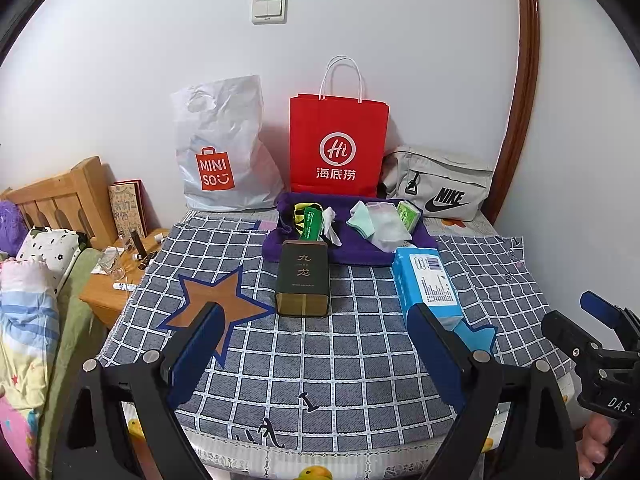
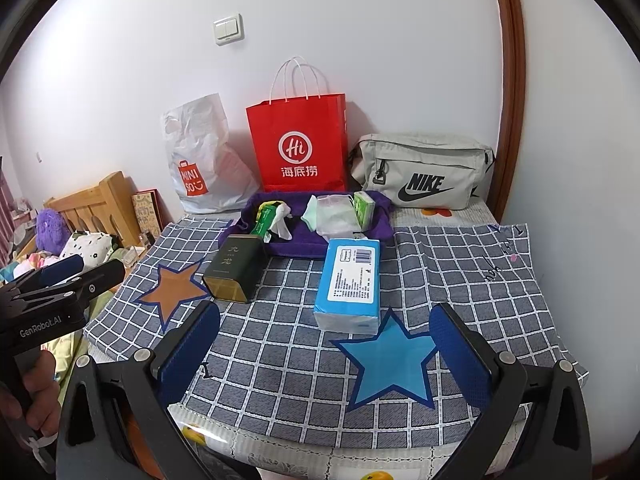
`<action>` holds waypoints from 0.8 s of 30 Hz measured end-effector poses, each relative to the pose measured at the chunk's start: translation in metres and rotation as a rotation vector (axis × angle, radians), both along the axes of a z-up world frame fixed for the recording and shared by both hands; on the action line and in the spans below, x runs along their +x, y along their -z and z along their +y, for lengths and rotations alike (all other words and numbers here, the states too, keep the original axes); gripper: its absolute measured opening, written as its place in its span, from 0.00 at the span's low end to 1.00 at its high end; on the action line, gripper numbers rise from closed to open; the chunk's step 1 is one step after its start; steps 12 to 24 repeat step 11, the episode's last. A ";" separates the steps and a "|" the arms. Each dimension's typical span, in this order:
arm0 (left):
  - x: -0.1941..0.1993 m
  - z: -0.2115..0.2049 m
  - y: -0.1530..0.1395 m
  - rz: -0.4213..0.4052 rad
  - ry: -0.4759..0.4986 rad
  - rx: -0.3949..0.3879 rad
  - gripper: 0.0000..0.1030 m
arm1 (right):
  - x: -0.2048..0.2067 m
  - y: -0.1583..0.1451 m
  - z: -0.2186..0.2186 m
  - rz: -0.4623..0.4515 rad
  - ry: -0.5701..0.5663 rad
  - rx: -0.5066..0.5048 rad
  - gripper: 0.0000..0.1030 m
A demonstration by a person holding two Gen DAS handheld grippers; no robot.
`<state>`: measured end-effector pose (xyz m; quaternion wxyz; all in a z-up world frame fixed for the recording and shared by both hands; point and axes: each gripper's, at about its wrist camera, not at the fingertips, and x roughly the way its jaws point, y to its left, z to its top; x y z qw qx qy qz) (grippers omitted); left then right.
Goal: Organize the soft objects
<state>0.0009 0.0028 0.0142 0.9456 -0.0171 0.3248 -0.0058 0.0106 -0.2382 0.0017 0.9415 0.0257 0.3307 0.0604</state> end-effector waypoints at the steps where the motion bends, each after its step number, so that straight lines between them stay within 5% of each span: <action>1: 0.000 0.000 -0.001 -0.001 -0.003 0.000 0.90 | 0.000 0.000 0.000 0.000 -0.001 0.000 1.00; 24: 0.000 0.001 -0.001 -0.013 0.002 -0.005 0.91 | 0.001 -0.001 0.000 -0.004 -0.002 -0.005 1.00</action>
